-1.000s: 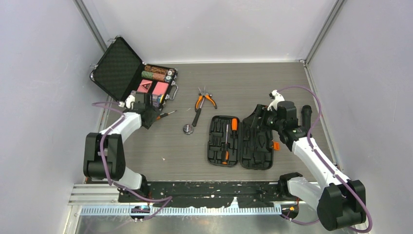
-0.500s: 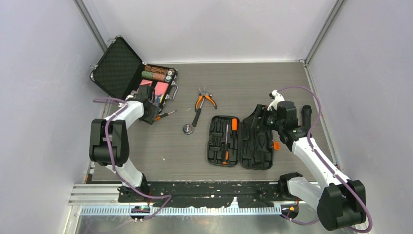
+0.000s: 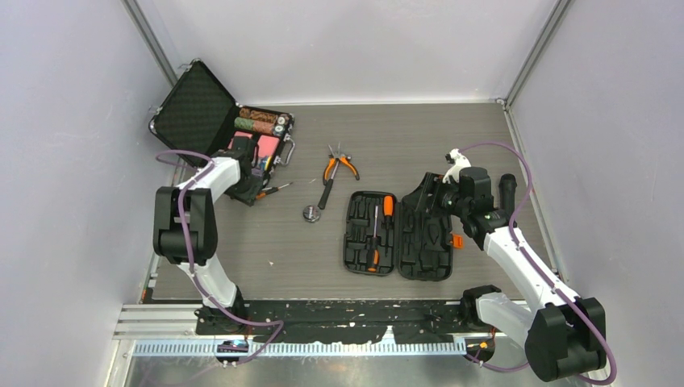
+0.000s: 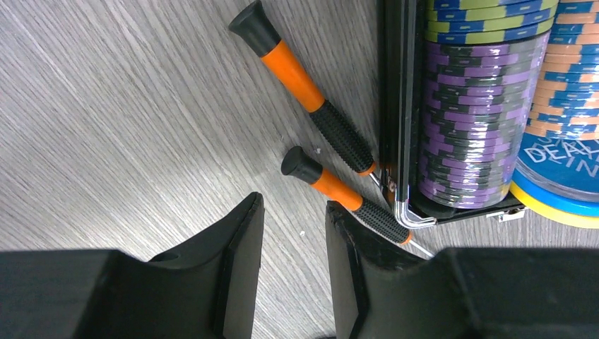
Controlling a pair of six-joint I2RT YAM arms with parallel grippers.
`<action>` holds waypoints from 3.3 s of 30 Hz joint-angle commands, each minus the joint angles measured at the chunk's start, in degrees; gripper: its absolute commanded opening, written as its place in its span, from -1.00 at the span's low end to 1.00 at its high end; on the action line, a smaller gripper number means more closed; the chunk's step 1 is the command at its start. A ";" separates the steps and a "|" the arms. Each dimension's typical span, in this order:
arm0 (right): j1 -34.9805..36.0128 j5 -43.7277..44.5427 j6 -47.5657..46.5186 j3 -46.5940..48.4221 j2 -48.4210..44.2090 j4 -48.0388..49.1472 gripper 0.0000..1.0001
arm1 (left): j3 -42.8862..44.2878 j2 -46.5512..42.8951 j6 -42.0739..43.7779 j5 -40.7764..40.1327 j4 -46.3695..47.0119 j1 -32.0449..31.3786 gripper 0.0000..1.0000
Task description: Pack the tool kit
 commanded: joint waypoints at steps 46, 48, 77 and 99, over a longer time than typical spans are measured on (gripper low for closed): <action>-0.13 -1.78 -1.08 0.20 -1.71 1.67 0.40 | 0.84 -7.19 60.59 17.65 11.37 2.22 0.67; -0.07 -1.88 -1.10 0.20 -1.93 1.59 0.40 | 2.69 -5.84 63.56 20.15 10.74 3.55 0.74; -0.13 -3.39 -1.22 0.13 -2.35 2.37 0.40 | 5.73 7.64 65.06 48.82 12.56 14.95 0.84; -0.18 -4.76 -0.18 -0.13 -3.46 3.34 0.40 | -4.78 -1.70 57.00 41.58 5.91 5.03 0.60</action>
